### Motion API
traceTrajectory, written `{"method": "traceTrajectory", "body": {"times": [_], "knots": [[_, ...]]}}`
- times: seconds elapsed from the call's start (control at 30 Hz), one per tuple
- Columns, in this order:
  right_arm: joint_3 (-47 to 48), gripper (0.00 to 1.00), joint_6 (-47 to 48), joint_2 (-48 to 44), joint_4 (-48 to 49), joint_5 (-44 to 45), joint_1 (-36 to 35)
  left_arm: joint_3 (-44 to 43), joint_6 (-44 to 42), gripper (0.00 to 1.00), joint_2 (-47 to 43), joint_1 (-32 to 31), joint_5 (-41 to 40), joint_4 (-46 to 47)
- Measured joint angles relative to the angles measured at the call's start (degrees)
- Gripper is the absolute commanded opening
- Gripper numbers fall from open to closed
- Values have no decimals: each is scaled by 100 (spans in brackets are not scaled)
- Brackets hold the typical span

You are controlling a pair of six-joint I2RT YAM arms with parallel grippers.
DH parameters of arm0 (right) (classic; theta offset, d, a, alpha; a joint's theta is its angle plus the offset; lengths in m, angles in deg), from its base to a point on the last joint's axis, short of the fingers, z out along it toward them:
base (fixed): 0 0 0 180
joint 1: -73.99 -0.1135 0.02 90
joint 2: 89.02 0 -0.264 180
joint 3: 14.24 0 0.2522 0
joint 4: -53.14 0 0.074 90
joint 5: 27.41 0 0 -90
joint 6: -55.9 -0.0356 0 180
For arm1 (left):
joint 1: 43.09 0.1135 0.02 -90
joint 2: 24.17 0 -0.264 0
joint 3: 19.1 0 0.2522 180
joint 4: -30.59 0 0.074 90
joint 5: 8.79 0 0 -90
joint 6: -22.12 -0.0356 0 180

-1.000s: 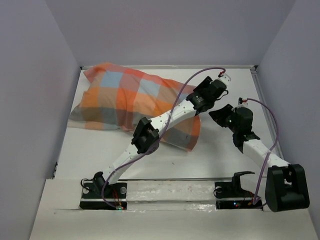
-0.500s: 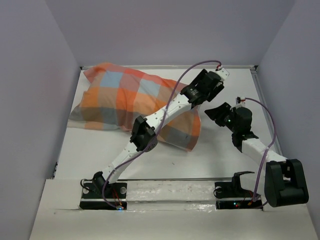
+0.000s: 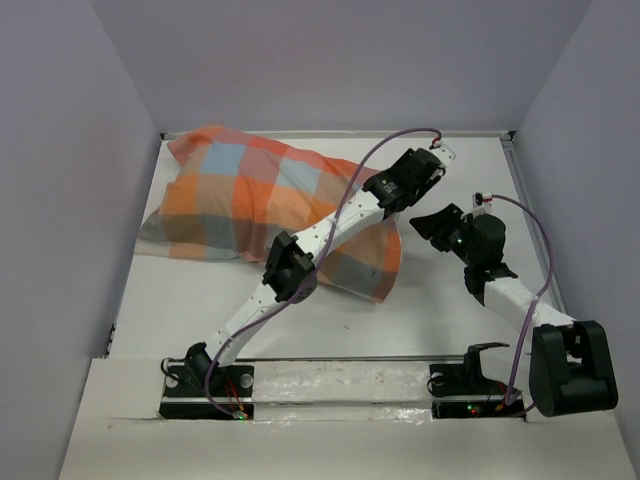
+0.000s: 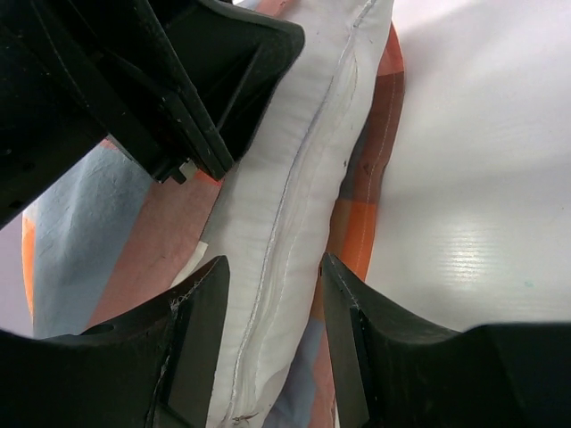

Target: Put the pillow into the pillowcase

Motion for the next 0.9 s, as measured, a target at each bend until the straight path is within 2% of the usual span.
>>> {"method": "traceTrajectory", "body": {"times": [0.07, 0.1, 0.17, 0.2, 0.3, 0.33, 0.4, 0.47, 0.5, 0.57, 0.67, 0.83, 0.87, 0.9], "knots": [[0, 51, 0, 0, 0, 0, 0, 0, -33, 60, 13, 17, -63, 2], [0, 51, 0, 0, 0, 0, 0, 7, -57, 53, 15, 20, -107, 4], [0, 52, 0, 0, 2, 2, 0, 9, -87, 49, 17, 33, -177, 11], [0, 53, 0, 2, 2, 2, 0, 9, -98, 43, 17, 39, -195, 13], [0, 67, 2, 92, 76, 0, 0, 9, -96, 34, 17, 57, -225, 46], [0, 78, -7, 181, 120, 2, 0, -4, -81, 32, 20, 57, -225, 48], [2, 83, -24, 396, 129, 50, 0, -166, -42, 22, 94, 57, -212, 52], [20, 84, 11, 645, 153, 96, 0, -485, 48, 14, 212, 57, -138, 28], [63, 84, 17, 815, 149, 87, 0, -686, 125, 7, 289, 57, -85, 26], [205, 84, -4, 1281, 352, 0, 0, -1095, 297, 0, 404, 57, 96, 7], [352, 83, -219, 2044, 1154, -435, 22, -1381, 612, 0, 409, 68, 389, 2], [621, 56, -876, 3237, 2664, -1165, -42, -1475, 1051, 0, 400, 120, 833, -17], [673, 45, -1047, 3451, 2970, -1285, -72, -1475, 1137, 0, 398, 131, 962, -44], [752, 24, -1191, 3676, 3248, -1397, -118, -1475, 1235, 0, 387, 142, 1106, -66]]}}
